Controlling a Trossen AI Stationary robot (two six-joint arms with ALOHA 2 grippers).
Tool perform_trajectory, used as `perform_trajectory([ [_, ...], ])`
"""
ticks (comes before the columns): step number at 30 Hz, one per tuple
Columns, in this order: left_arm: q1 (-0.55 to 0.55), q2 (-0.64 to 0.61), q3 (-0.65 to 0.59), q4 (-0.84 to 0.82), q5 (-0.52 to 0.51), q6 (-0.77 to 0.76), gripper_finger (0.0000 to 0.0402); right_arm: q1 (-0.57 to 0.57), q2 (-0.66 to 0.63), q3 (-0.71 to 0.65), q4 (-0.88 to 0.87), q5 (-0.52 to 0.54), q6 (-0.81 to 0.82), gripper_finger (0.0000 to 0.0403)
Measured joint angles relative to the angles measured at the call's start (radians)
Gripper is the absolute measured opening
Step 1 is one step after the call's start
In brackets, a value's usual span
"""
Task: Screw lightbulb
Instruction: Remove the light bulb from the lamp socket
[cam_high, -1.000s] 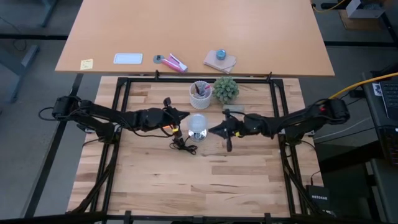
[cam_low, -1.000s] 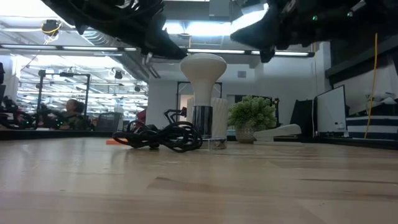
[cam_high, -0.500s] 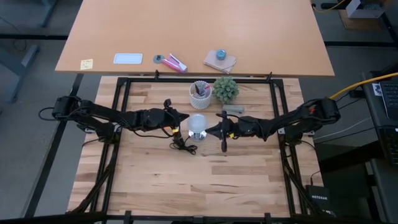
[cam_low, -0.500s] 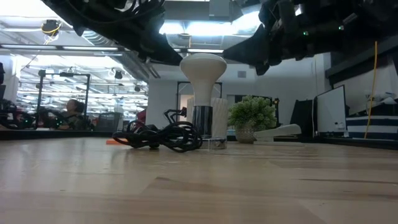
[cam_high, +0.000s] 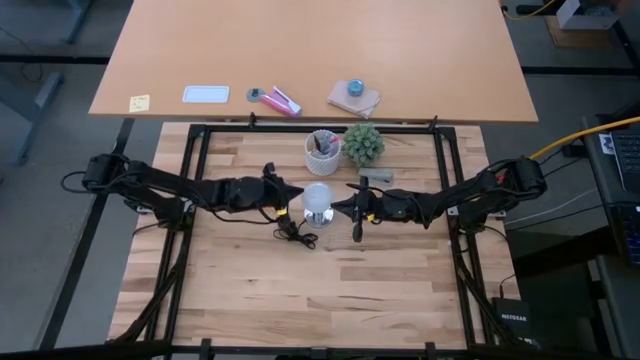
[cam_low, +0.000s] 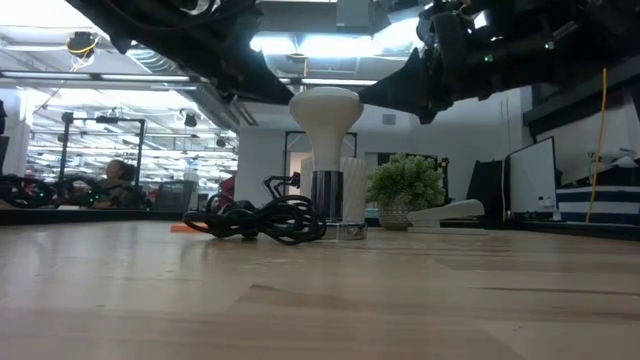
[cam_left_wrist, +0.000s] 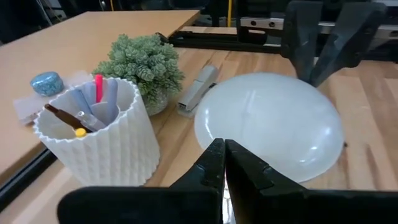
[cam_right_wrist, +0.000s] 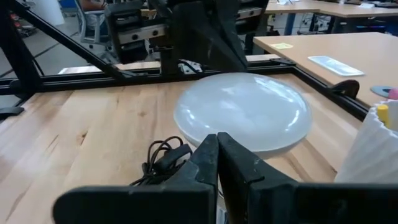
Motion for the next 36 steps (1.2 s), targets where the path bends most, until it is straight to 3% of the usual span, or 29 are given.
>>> perform_trajectory([
  [5,-0.027,0.000,-0.001,-0.003,0.002,-0.040,0.0005,0.000,0.000,0.000,-0.001,0.038,0.023,0.0012],
  [9,-0.059,0.004,0.002,0.017,0.068,-0.053,0.0005,-0.006,0.001,0.001,-0.003,0.121,0.025,0.0012],
  [14,-0.092,0.008,-0.003,-0.002,0.053,-0.054,0.0005,-0.012,0.003,0.000,-0.003,0.158,0.025,0.0012],
  [24,-0.102,0.002,-0.002,0.182,0.011,0.056,0.0005,-0.014,-0.011,0.000,0.040,0.191,-0.064,0.0012],
  [28,-0.098,0.002,-0.002,0.251,-0.103,0.134,0.0005,0.003,-0.059,0.000,0.053,0.136,-0.098,0.0012],
  [31,-0.077,0.000,-0.002,0.254,-0.191,0.160,0.0005,0.031,-0.092,0.000,0.053,0.012,-0.113,0.0012],
  [34,-0.035,0.000,-0.002,0.237,-0.211,0.140,0.0005,0.059,-0.096,0.000,0.048,-0.114,-0.113,0.0012],
  [36,-0.006,0.008,-0.002,0.216,-0.213,0.101,0.0005,0.079,-0.090,0.000,0.037,-0.136,-0.113,0.0012],
])
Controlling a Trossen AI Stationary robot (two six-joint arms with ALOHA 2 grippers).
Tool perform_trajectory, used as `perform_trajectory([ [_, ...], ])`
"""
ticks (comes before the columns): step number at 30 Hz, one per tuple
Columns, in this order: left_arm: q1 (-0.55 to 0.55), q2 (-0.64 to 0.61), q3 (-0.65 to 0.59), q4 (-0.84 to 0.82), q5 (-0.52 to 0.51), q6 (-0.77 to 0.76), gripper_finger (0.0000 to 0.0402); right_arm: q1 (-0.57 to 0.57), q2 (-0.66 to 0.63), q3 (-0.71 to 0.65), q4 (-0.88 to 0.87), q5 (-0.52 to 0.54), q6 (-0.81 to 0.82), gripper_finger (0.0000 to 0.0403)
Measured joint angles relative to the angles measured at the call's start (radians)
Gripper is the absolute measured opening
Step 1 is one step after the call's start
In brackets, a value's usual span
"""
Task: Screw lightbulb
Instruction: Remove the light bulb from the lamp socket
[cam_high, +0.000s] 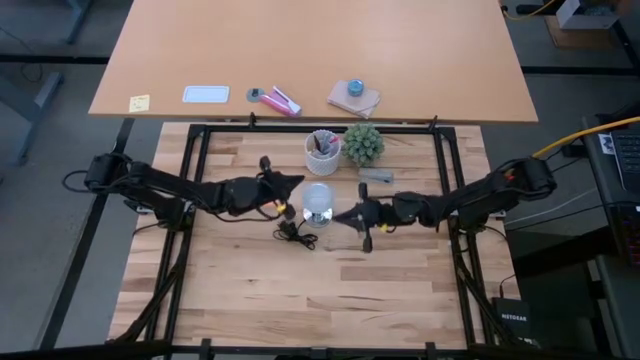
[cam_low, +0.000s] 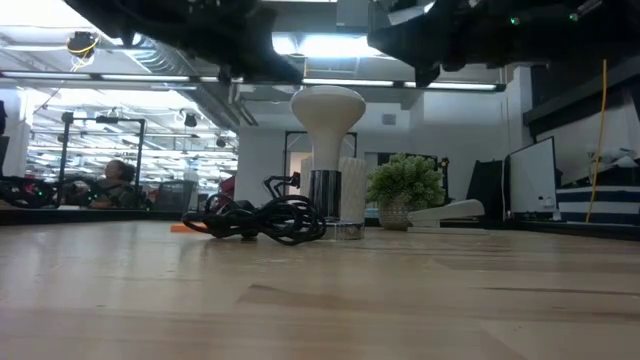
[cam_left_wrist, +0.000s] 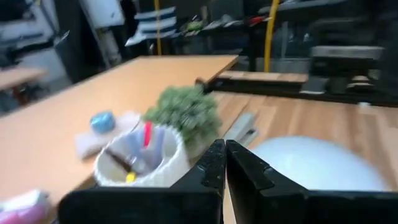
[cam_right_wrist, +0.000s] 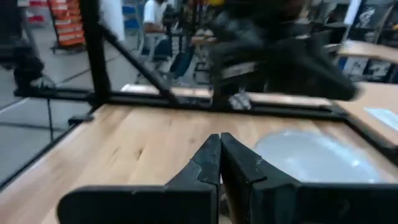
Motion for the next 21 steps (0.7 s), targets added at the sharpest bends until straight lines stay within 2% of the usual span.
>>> perform_trajectory([
  [8,0.071,0.055,0.000,-0.040,0.106,-0.069,0.0005,0.004,0.063,0.000,-0.011,0.067,0.000,0.0012],
  [17,0.046,0.058,0.000,-0.068,0.134,-0.105,0.0005,0.004,0.110,0.000,-0.011,0.267,0.000,0.0012],
  [21,0.015,0.056,0.001,-0.083,0.128,-0.146,0.0005,0.005,0.110,0.000,-0.012,0.276,0.000,0.0012],
])
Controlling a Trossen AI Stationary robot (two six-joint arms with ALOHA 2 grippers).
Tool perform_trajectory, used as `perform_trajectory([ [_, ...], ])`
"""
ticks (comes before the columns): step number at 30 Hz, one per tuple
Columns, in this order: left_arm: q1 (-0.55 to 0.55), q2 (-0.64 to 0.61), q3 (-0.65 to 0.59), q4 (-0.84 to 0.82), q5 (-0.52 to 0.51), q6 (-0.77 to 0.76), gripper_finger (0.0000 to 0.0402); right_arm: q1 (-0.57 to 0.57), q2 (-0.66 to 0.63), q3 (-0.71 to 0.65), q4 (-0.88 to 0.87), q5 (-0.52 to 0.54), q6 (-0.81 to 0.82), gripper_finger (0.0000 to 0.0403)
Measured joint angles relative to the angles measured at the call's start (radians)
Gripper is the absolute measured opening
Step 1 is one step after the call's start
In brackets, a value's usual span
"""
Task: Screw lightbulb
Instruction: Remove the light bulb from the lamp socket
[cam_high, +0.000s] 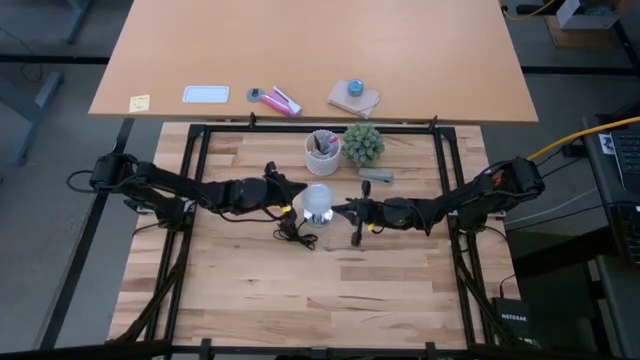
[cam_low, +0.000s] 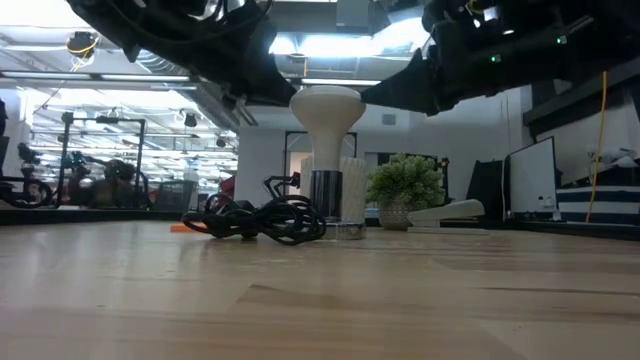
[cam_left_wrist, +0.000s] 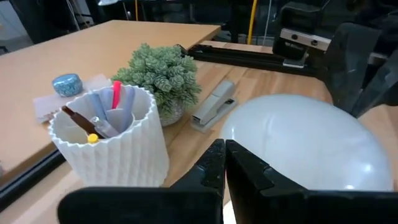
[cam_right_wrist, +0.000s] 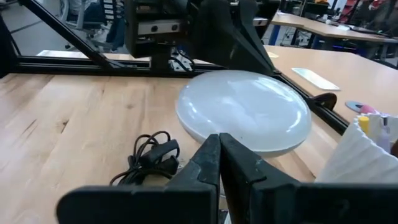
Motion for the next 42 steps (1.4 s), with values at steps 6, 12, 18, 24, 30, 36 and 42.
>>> perform_trajectory([
  [6,-0.047,-0.002,0.000,-0.008,-0.025,-0.033,0.0005,0.002,0.000,-0.002,-0.002,0.048,0.000,0.0012],
  [12,-0.065,-0.004,-0.001,-0.038,-0.032,-0.094,0.0005,-0.034,-0.002,-0.003,-0.001,0.092,0.003,0.0012],
  [18,-0.110,-0.001,0.003,-0.028,0.057,-0.122,0.0005,-0.106,0.000,0.001,0.007,0.096,0.017,0.0012],
  [24,-0.158,0.002,-0.001,0.009,0.043,-0.081,0.0005,-0.178,0.000,0.001,0.007,0.078,0.035,0.0012],
  [30,-0.160,0.004,-0.003,0.089,-0.025,0.023,0.0005,-0.184,-0.007,0.001,0.059,0.069,0.001,0.0012],
  [36,-0.122,0.003,-0.003,0.113,-0.101,0.080,0.0005,-0.129,-0.068,0.000,0.073,0.041,-0.029,0.0012],
  [42,-0.042,0.003,-0.002,0.113,-0.118,0.074,0.0005,-0.036,-0.096,0.000,0.063,-0.113,-0.026,0.0012],
])
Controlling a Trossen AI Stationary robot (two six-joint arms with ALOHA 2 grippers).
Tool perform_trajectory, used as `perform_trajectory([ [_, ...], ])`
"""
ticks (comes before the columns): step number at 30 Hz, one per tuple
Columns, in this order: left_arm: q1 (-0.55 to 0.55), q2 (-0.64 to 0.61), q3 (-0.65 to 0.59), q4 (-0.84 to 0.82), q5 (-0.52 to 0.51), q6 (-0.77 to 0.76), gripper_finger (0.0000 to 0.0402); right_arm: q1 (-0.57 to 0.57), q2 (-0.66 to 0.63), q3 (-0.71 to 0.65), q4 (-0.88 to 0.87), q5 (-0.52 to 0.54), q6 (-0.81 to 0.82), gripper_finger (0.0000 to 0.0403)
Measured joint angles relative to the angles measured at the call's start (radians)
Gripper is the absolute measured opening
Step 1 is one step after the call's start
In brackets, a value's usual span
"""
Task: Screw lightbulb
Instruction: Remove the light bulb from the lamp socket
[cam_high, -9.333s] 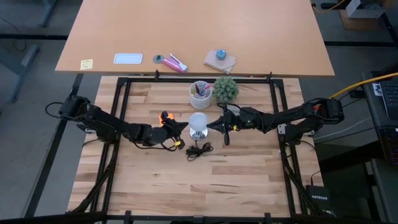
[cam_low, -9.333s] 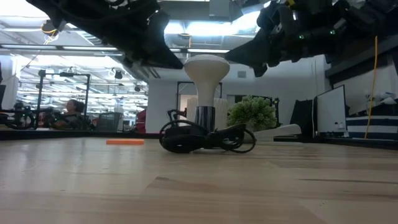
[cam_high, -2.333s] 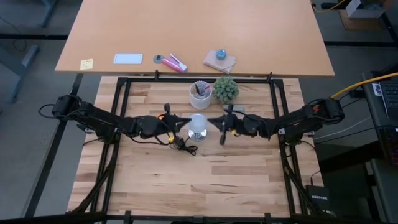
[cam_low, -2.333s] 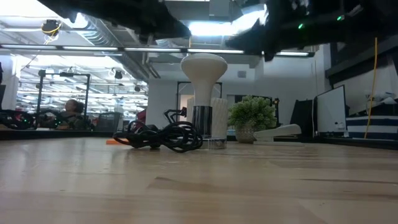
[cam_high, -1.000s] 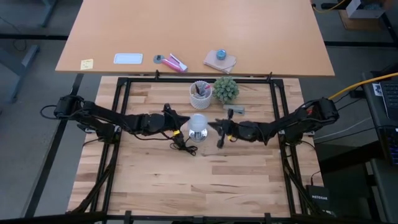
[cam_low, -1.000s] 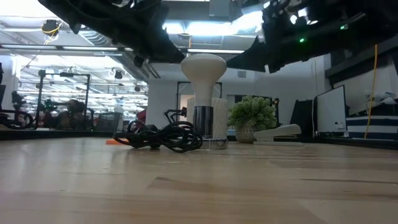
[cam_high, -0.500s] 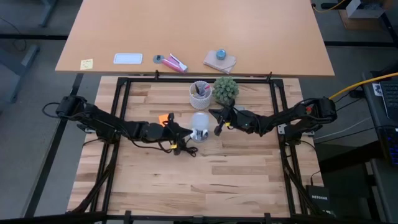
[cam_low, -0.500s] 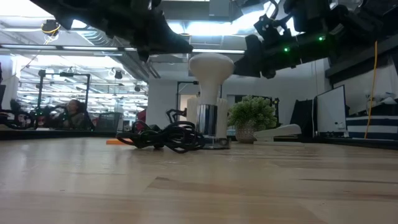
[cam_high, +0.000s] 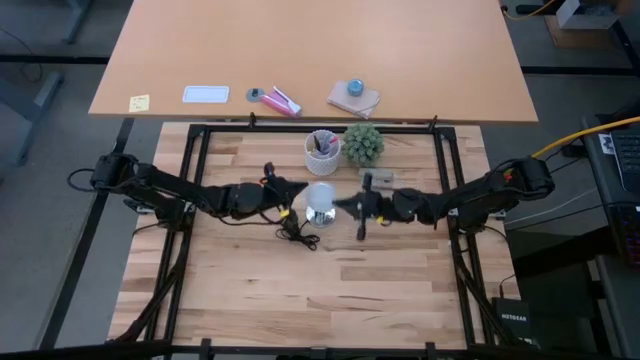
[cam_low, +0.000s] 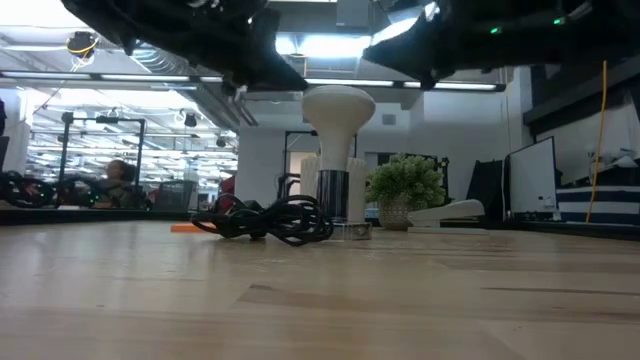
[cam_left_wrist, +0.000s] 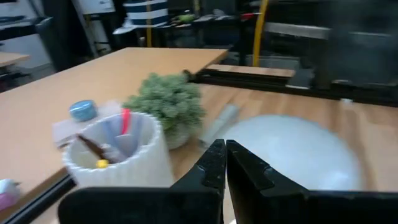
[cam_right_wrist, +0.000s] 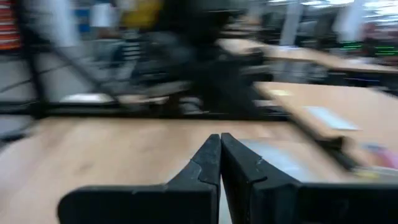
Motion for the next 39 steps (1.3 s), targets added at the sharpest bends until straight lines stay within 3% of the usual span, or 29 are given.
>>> perform_trajectory([
  [3,0.044,0.002,0.000,-0.008,0.005,-0.001,0.0005,0.038,0.012,0.000,-0.040,-0.038,0.017,0.0012],
  [9,0.096,0.032,0.000,-0.008,0.136,-0.007,0.0005,0.054,0.057,0.000,-0.069,0.026,0.033,0.0012],
  [13,0.095,0.041,0.001,-0.007,0.155,-0.027,0.0005,0.053,0.087,0.000,-0.064,0.068,0.034,0.0012],
  [21,0.050,0.041,0.002,-0.034,0.126,-0.075,0.0005,0.056,0.099,-0.001,-0.063,0.208,0.034,0.0012],
  [28,0.015,0.040,0.002,-0.037,0.117,-0.116,0.0005,0.058,0.098,-0.001,-0.083,0.235,0.034,0.0012],
  [35,-0.032,0.040,0.005,-0.025,0.197,-0.135,0.0005,0.051,0.099,-0.001,-0.103,0.340,0.071,0.0012],
  [39,-0.060,0.040,0.005,-0.029,0.175,-0.134,0.0005,0.047,0.100,-0.001,-0.120,0.374,0.079,0.0012],
])
